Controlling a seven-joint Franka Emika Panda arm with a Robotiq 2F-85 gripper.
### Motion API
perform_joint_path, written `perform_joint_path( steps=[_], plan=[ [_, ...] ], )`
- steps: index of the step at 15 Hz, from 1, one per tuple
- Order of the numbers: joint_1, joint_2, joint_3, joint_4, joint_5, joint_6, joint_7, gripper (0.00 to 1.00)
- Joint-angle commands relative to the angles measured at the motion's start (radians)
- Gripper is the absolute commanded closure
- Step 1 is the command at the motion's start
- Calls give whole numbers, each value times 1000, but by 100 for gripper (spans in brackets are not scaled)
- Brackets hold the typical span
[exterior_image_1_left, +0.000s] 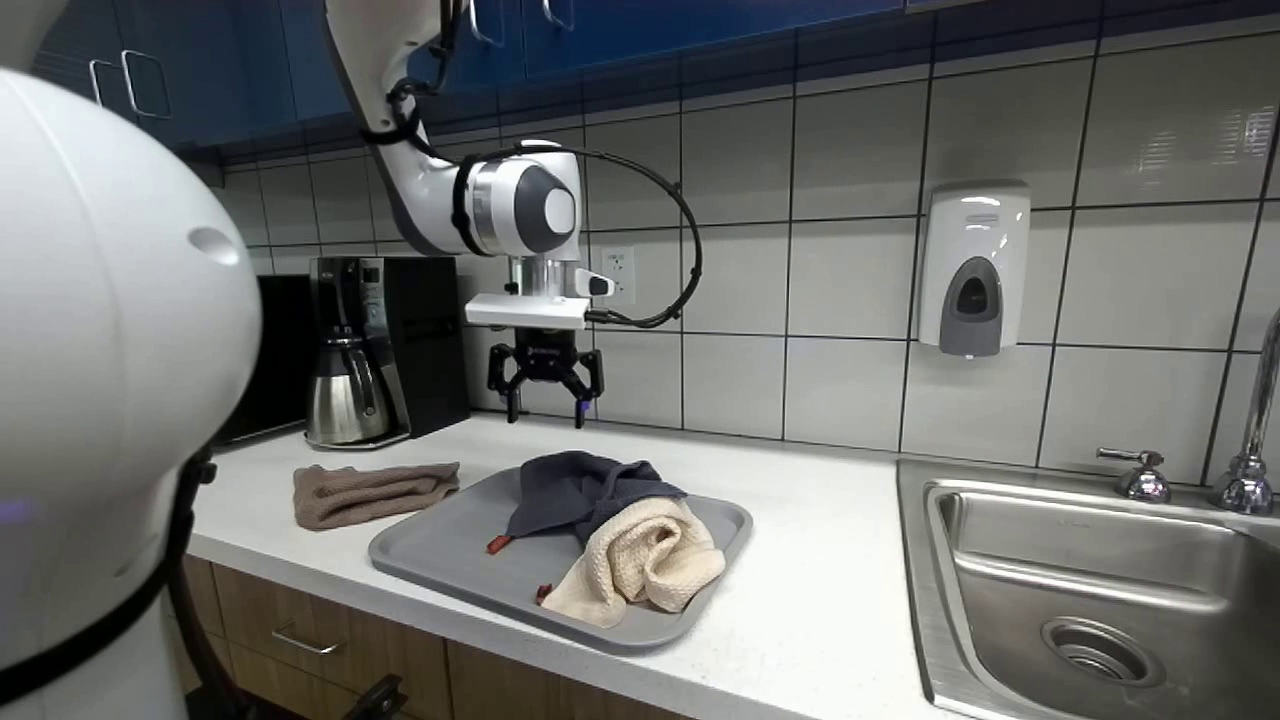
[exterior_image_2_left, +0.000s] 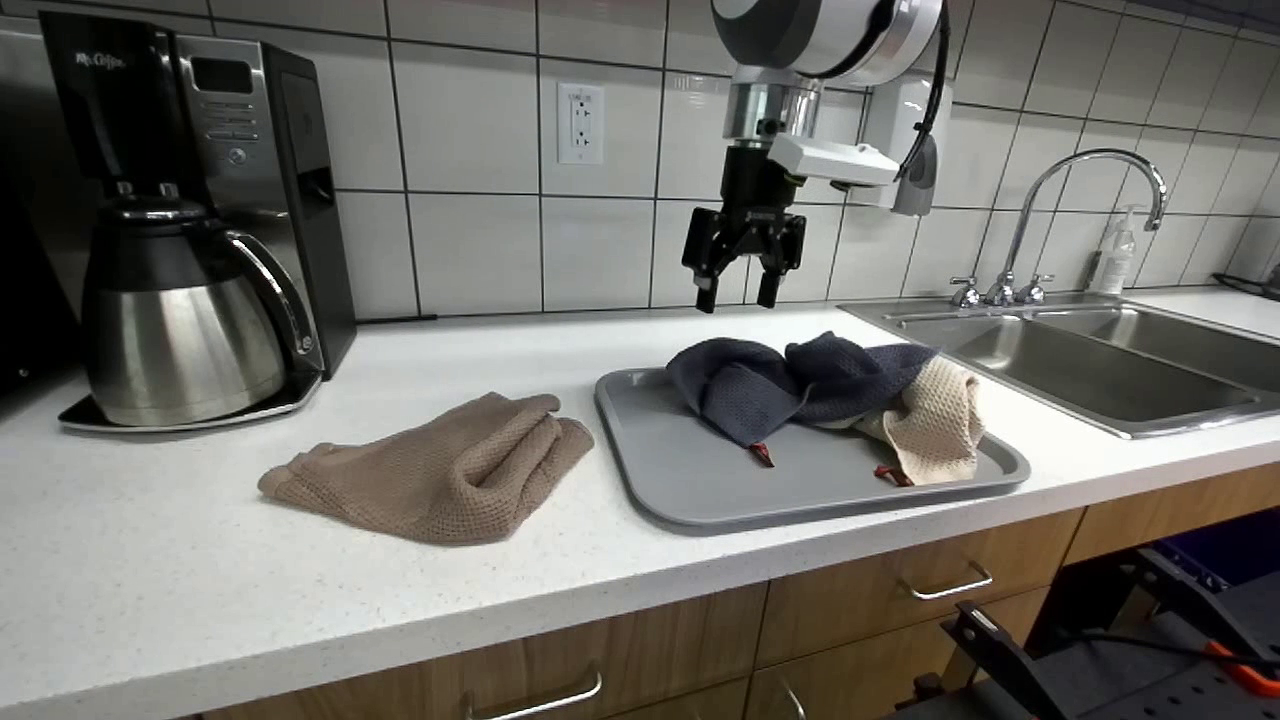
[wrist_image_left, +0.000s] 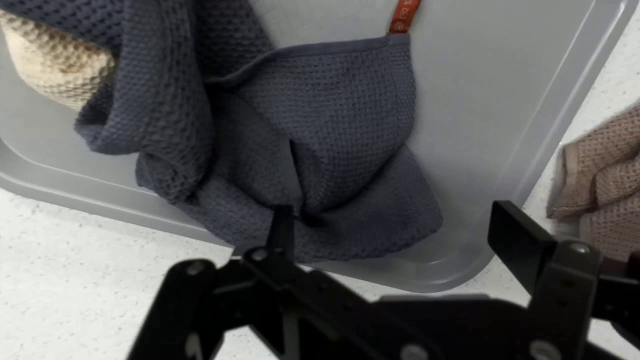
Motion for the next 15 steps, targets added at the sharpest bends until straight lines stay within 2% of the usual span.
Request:
perform_joint_path(
  steps=[1, 6, 15],
  plan=[
    [18, 11, 19, 40, 2, -55, 70, 0],
    [44, 36, 35, 69, 9, -37, 144, 0],
    [161, 70, 50, 93, -36, 16, 501, 0]
  ],
)
